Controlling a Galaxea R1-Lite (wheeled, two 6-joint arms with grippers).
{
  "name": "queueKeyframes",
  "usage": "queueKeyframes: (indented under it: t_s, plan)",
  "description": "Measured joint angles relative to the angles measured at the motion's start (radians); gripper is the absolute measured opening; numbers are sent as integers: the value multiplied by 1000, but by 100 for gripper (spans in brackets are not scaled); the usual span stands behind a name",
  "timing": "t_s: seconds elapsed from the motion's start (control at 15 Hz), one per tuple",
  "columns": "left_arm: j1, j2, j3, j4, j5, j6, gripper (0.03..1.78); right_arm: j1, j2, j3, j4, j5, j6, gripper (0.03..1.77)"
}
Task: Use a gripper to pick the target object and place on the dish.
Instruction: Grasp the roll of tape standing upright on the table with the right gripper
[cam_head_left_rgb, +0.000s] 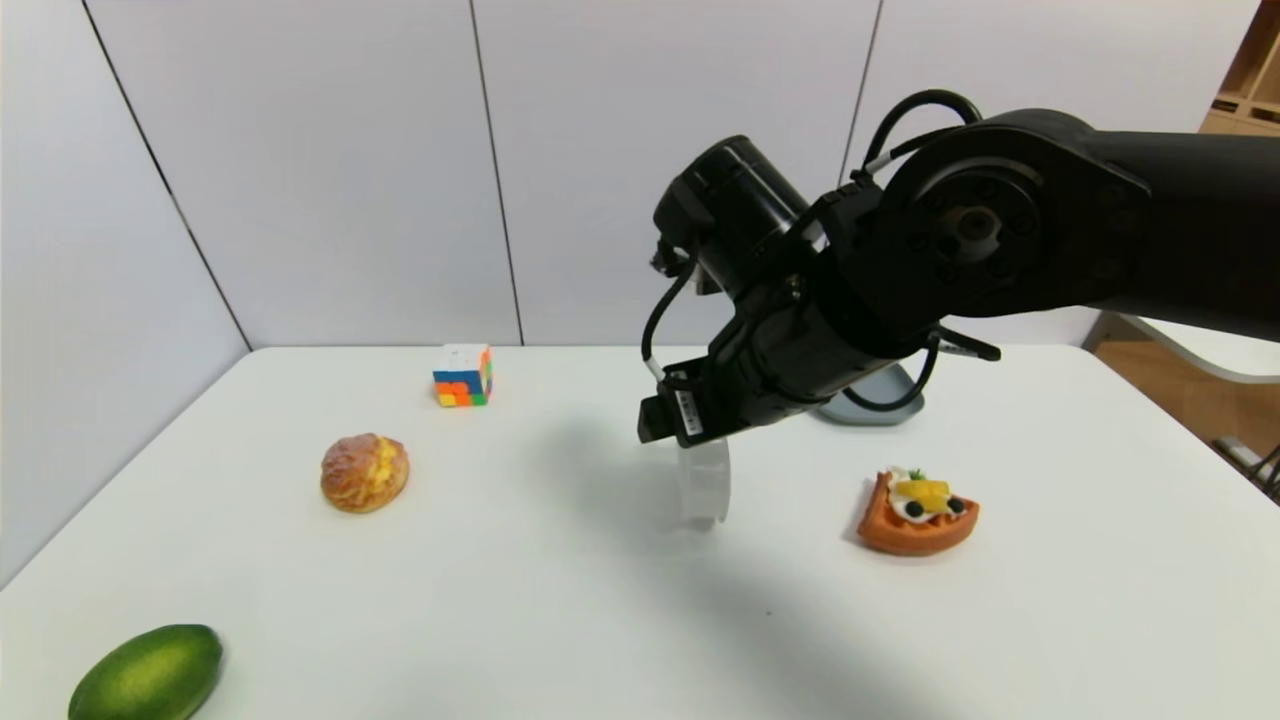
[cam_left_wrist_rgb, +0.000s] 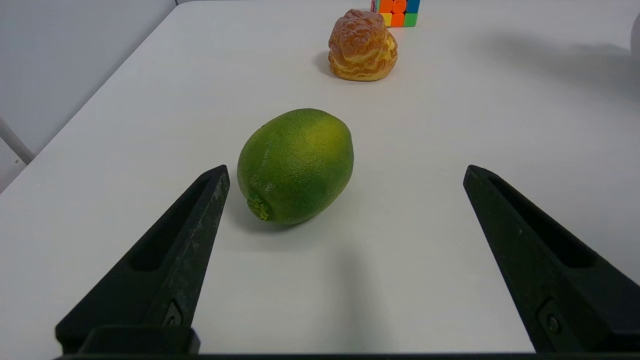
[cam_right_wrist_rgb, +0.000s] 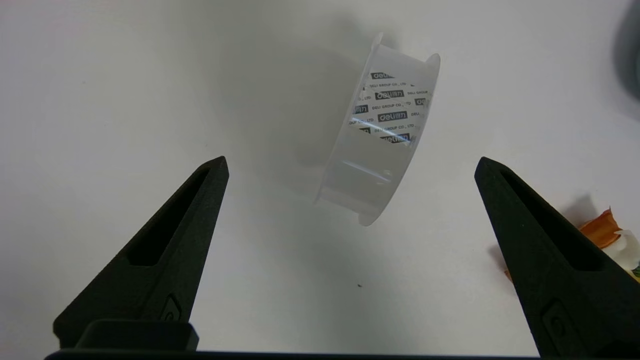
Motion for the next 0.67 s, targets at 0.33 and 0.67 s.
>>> queueKeyframes:
  t_s: [0.33, 0.67]
  plan:
    - [0, 0, 0, 0, 0, 0, 169, -11, 0, 0, 21, 0, 54, 171]
    - [0, 0, 0, 0, 0, 0, 169, -13, 6, 0, 20, 4, 95, 171]
